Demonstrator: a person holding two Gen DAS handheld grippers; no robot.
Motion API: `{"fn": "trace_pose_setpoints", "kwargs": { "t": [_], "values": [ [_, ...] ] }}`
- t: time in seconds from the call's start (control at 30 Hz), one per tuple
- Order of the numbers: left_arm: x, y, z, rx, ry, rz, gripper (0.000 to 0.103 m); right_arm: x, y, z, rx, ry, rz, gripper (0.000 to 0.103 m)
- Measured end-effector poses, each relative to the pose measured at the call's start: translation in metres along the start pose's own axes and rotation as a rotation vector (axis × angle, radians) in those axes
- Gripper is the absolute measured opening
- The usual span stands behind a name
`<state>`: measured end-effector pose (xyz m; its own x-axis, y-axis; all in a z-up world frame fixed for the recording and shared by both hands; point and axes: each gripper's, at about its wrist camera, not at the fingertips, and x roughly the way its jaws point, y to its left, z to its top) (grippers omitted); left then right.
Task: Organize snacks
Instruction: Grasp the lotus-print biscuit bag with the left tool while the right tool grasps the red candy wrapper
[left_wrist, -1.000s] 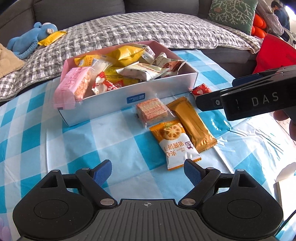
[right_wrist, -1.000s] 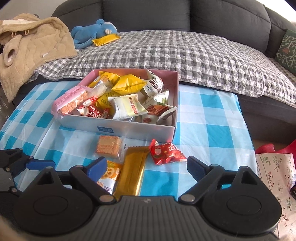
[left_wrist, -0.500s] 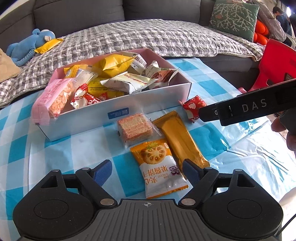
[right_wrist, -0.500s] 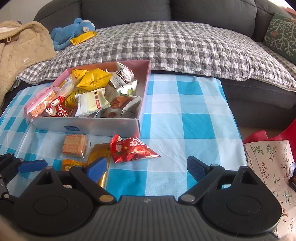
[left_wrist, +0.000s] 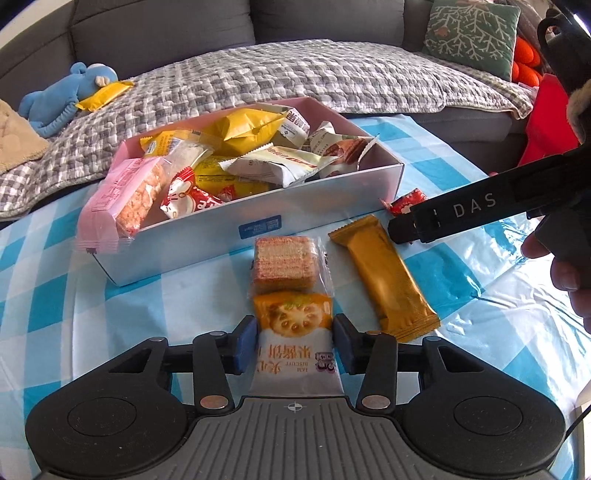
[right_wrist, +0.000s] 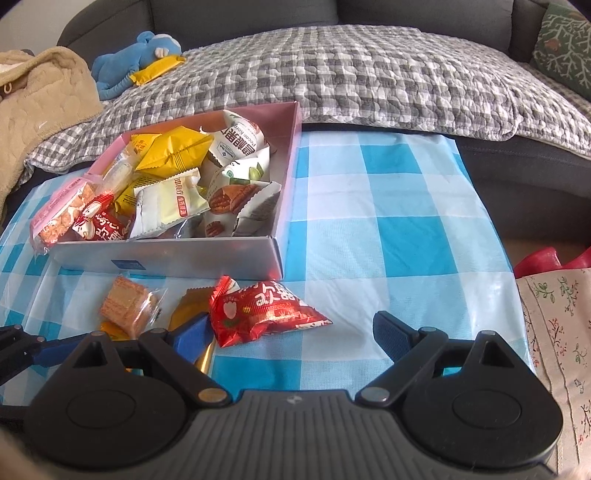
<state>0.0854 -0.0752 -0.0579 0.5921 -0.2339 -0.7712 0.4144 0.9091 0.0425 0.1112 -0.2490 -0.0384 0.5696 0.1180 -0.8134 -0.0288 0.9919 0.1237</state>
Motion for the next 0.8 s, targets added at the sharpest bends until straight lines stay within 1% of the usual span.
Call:
{"fn": "trace_pose_setpoints", "kwargs": {
  "t": [0.17, 0.23, 0.3, 0.37, 0.4, 0.47, 0.67, 0.8],
  "values": [
    [0.002, 0.010, 0.002, -0.022, 0.003, 0.003, 0.041, 0.006, 0.001, 0.003, 0.009, -0.005, -0.006, 0.090],
    [0.002, 0.010, 0.002, -0.019, 0.004, 0.002, 0.041, 0.006, 0.003, 0.003, 0.004, -0.014, -0.003, 0.087],
    [0.002, 0.009, 0.002, -0.014, 0.004, 0.004, 0.040, 0.006, 0.004, 0.004, -0.001, -0.025, 0.008, 0.080],
    [0.001, 0.008, 0.002, -0.008, 0.005, 0.006, 0.038, 0.006, 0.006, 0.004, -0.007, -0.033, 0.017, 0.067],
    [0.001, 0.008, 0.003, -0.008, 0.006, 0.005, 0.038, 0.006, 0.007, 0.004, -0.016, -0.036, 0.024, 0.063],
    [0.001, 0.009, 0.003, -0.015, 0.010, 0.002, 0.038, 0.004, 0.009, 0.004, -0.031, -0.039, 0.042, 0.049],
    [-0.002, 0.010, 0.003, -0.024, 0.020, -0.006, 0.037, 0.001, 0.014, 0.006, -0.066, -0.040, 0.035, 0.042],
    [-0.004, 0.010, 0.003, -0.036, 0.030, -0.024, 0.037, -0.002, 0.017, 0.007, -0.076, -0.033, 0.037, 0.040]
  ]
}}
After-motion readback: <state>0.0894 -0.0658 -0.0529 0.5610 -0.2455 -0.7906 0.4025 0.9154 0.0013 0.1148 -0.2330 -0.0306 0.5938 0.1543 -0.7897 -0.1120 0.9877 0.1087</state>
